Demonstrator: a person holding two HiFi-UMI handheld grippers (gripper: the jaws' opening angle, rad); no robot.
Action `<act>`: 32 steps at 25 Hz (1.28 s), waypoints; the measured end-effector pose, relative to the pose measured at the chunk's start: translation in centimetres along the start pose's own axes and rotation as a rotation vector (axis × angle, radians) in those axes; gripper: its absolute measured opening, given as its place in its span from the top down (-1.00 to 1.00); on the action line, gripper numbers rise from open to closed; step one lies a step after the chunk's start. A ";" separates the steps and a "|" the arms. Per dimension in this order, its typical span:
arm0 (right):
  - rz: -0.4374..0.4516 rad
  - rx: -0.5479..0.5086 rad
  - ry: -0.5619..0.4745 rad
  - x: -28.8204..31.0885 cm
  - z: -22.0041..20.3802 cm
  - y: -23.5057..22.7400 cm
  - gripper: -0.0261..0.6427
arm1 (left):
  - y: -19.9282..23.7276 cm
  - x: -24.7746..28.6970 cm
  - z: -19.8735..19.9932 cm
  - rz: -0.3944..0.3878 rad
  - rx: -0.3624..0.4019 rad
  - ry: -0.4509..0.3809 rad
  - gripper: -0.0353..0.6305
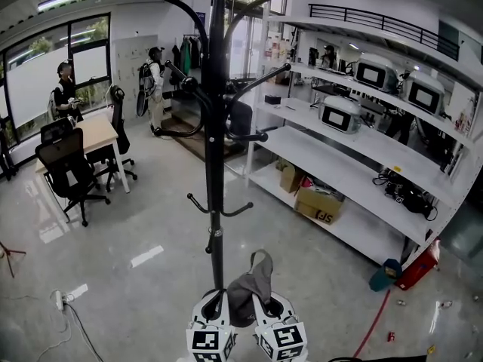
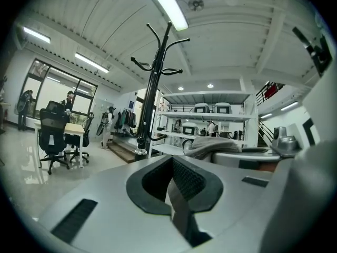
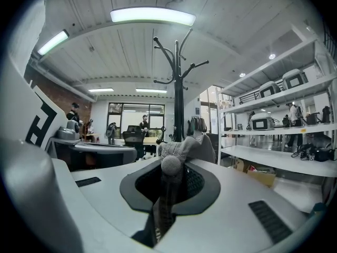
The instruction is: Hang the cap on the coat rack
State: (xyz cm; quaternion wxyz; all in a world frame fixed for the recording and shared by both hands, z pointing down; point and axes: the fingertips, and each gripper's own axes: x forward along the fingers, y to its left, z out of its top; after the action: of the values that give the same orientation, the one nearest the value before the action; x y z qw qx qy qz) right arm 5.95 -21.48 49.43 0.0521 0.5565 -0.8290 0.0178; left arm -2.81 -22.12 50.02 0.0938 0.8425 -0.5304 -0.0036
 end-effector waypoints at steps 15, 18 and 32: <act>-0.015 0.037 0.028 3.5 -0.4 -2.4 0.83 | 2.8 4.3 0.2 0.024 -0.028 0.009 0.89; 0.006 0.037 0.002 4.0 0.6 -2.6 0.83 | 3.3 4.6 0.8 0.046 -0.023 0.002 0.89; 0.088 -0.110 -0.267 3.1 10.6 -4.5 0.83 | 4.1 5.4 1.2 0.131 -0.037 -0.012 0.89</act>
State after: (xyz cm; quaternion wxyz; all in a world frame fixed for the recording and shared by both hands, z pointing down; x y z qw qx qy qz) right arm 8.28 -26.97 39.06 -0.0288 0.5131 -0.8520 -0.0995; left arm -4.23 -28.89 49.98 0.1061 0.8041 -0.5848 -0.0123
